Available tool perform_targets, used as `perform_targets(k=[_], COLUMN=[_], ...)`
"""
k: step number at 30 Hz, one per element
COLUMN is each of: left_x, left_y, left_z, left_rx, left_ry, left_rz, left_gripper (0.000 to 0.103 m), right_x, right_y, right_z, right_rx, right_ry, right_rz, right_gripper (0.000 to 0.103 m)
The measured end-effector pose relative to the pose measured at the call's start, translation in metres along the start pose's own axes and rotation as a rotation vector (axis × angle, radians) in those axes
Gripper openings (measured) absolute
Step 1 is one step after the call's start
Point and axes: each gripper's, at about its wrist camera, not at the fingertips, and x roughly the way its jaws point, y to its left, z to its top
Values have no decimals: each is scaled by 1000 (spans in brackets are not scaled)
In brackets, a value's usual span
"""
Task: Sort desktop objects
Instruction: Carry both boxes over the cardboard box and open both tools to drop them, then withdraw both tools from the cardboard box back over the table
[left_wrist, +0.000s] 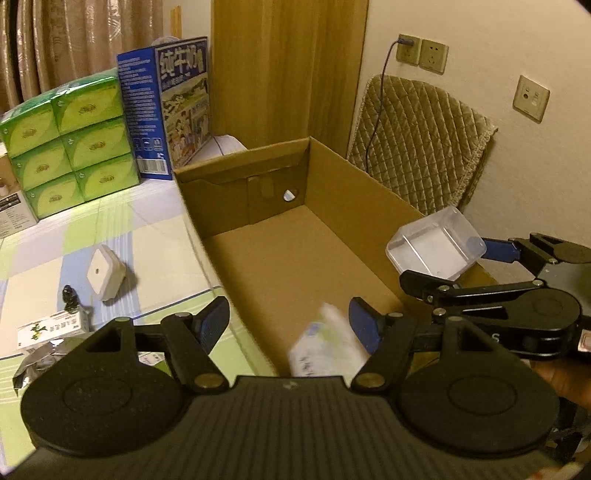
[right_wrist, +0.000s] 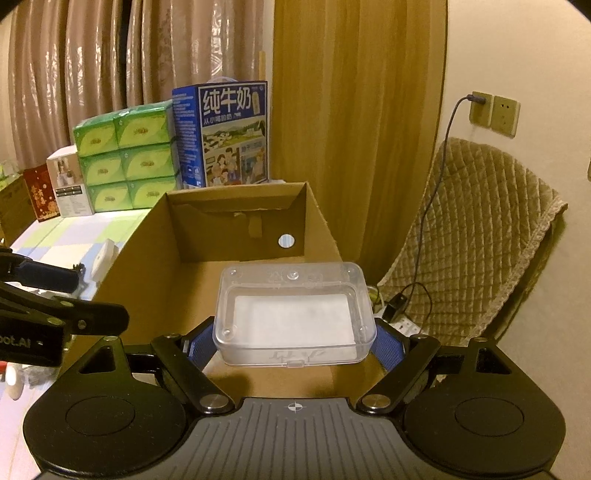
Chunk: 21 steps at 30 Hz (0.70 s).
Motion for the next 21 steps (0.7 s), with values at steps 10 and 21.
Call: perform_targets(k=[10, 21], left_x=[-25, -68], left_y=[26, 45], left_z=[-11, -37], left_rx=[-41, -81], left_ry=[-11, -33], left_rz=[46, 89], left_gripper=[72, 83], right_x=[-13, -55], right_y=[7, 23], right_z=[8, 4], right_rx=[26, 28], right_ry=[-56, -94], right_rz=[30, 36], right_gripper=[90, 97])
